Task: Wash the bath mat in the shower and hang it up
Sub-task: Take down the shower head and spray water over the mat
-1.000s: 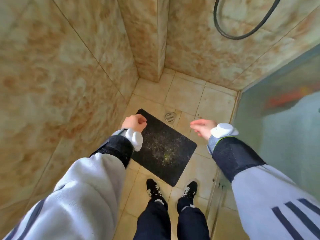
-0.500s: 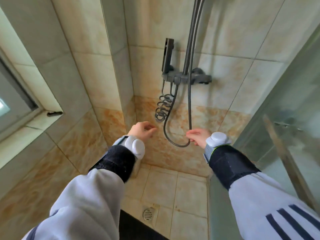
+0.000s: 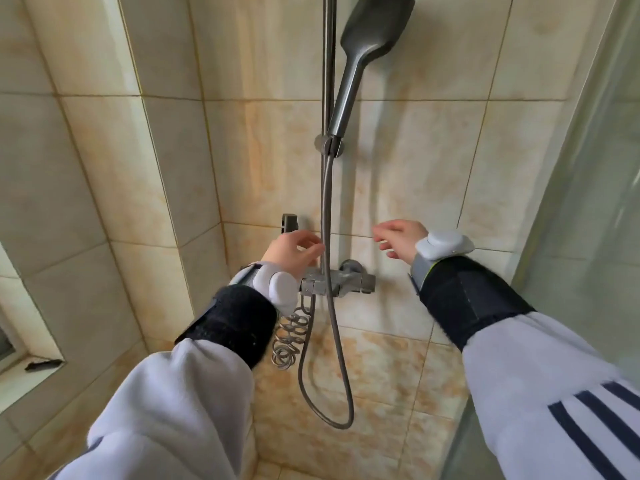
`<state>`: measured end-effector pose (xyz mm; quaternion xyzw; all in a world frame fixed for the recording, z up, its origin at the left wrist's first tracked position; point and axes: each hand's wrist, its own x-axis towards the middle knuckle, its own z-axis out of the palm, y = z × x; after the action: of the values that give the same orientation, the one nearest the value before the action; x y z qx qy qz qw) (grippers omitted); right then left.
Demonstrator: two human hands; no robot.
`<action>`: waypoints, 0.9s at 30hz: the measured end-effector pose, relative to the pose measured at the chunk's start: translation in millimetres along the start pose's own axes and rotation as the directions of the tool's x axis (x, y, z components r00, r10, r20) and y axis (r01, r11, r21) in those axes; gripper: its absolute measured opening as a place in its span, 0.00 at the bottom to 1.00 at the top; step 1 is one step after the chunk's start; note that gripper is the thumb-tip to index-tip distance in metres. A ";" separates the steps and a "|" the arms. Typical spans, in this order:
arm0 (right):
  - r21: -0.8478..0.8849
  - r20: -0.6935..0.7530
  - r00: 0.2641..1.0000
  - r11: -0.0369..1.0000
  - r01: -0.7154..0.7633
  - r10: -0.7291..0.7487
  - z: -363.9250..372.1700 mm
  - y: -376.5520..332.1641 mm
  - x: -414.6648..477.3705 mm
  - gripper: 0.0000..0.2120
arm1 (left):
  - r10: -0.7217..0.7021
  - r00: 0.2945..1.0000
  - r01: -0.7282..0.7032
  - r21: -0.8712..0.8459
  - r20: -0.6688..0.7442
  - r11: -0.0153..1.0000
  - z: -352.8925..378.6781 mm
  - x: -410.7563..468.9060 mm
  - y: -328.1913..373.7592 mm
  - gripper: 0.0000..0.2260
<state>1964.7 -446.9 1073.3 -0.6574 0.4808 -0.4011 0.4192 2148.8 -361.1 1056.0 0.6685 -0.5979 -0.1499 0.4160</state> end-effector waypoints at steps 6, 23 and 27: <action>0.077 -0.068 0.989 0.988 0.134 -0.129 6.9 -51.8 57.5 0.17 | 0.039 0.997 -0.037 0.030 -0.072 0.999 2.3 63.4 16.2 0.15; -0.272 -0.142 0.864 0.858 0.435 -0.483 27.3 -128.2 150.5 0.15 | 0.079 0.994 -0.081 0.023 0.078 0.996 -11.6 164.5 8.7 0.08; -0.198 -0.146 0.852 0.858 0.473 -0.503 27.0 -130.5 151.7 0.13 | 0.090 0.995 -0.089 -0.031 0.035 0.996 -12.7 162.7 14.8 0.08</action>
<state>2061.1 -565.1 1205.6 -0.7466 0.3657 -0.5176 0.2024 2186.7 -505.8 1122.9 0.6318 -0.6327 -0.1522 0.4212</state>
